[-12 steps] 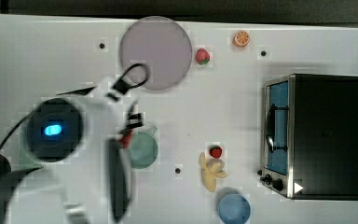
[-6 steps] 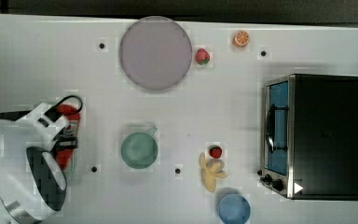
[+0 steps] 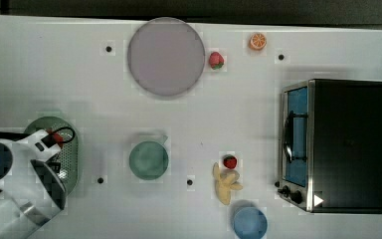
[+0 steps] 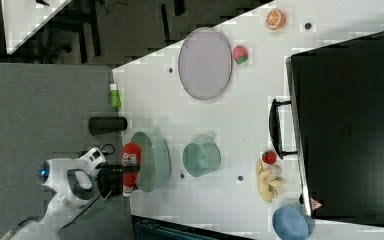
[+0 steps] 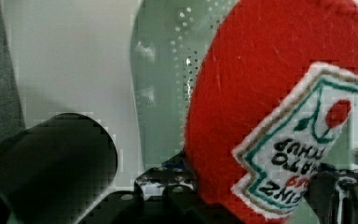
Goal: Pick Ketchup from the table and place it in strainer.
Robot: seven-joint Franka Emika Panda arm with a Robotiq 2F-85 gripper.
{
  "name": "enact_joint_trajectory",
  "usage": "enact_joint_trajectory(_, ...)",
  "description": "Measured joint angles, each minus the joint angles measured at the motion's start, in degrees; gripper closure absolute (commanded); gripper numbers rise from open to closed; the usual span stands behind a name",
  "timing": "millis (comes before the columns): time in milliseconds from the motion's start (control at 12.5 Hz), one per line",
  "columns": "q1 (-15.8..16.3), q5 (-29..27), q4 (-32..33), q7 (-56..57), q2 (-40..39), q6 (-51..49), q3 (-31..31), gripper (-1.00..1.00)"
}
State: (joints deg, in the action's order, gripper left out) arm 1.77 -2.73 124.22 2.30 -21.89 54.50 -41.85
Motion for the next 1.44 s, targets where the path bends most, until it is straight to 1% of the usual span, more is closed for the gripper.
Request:
enact_joint_trajectory(160, 0.68, 2.49, 0.0, -1.43, -4.76, 5.09, 1.43, -0.95)
enact_joint_trajectory(240, 0.61, 2.83, 0.11, -2.04, -6.46, 5.76, 2.15, -1.0)
enact_joint_trajectory(400, 0.11, 2.75, 0.34, -3.56, -7.46, 5.48, 3.11, -1.0)
enact_joint_trajectory(560, -1.18, 3.0, 0.78, -6.7, -4.63, 4.36, 3.08, -1.0)
enact_joint_trajectory(720, -2.46, 3.12, 1.57, -8.77, 2.67, 1.73, 3.27, -1.0)
enact_joint_trajectory(880, -4.04, 3.15, 0.34, -10.27, 12.02, -4.0, 3.69, -1.0)
enact_joint_trajectory(1040, -6.86, 0.96, -1.79, -10.86, 21.81, -10.99, 4.06, -1.0)
enact_joint_trajectory(1200, -7.86, -1.35, -5.15, -11.0, 29.93, -20.51, 8.03, -1.0)
enact_joint_trajectory(1280, -8.87, -3.22, -6.6, -11.0, 33.39, -25.98, 10.24, -1.0)
enact_joint_trajectory(1440, -9.17, -4.23, -9.18, -11.26, 37.56, -34.55, 16.6, -1.0)
